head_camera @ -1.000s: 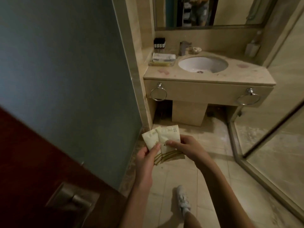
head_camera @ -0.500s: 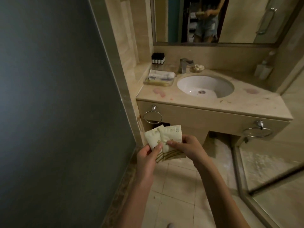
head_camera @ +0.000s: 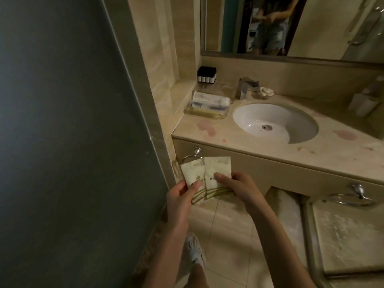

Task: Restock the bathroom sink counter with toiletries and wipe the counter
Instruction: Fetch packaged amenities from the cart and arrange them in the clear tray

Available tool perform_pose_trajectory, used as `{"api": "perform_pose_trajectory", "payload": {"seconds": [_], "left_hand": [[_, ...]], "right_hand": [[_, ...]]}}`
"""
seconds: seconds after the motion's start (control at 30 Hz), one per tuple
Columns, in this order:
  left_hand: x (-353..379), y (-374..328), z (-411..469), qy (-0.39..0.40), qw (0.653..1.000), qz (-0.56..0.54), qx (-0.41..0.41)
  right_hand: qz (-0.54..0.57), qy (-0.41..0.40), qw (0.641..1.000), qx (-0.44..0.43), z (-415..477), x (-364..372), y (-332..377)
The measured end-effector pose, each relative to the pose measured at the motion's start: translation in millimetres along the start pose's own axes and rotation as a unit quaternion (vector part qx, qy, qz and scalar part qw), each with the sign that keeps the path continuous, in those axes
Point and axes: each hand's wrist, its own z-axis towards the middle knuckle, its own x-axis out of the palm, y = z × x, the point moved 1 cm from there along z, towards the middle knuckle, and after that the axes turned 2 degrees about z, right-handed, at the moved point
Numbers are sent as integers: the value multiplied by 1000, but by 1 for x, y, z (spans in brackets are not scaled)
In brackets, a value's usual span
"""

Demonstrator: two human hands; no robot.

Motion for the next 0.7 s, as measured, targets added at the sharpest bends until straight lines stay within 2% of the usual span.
{"api": "perform_pose_trajectory", "payload": {"seconds": [0.2,0.37,0.47,0.7], "left_hand": [[13,-45,112,25,1000,-6,1],[18,-75,204,10,999,25,18],[20,-78,242,11,999,48,17],[25,-74,290,20,999,23,-46]], "right_hand": [[-44,-4,999,-23,106,11,53],[-46,2,998,-40,185,27,92],[-35,-7,999,-31,218,33,95],[-41,-34,998,14,273,34,84]]}}
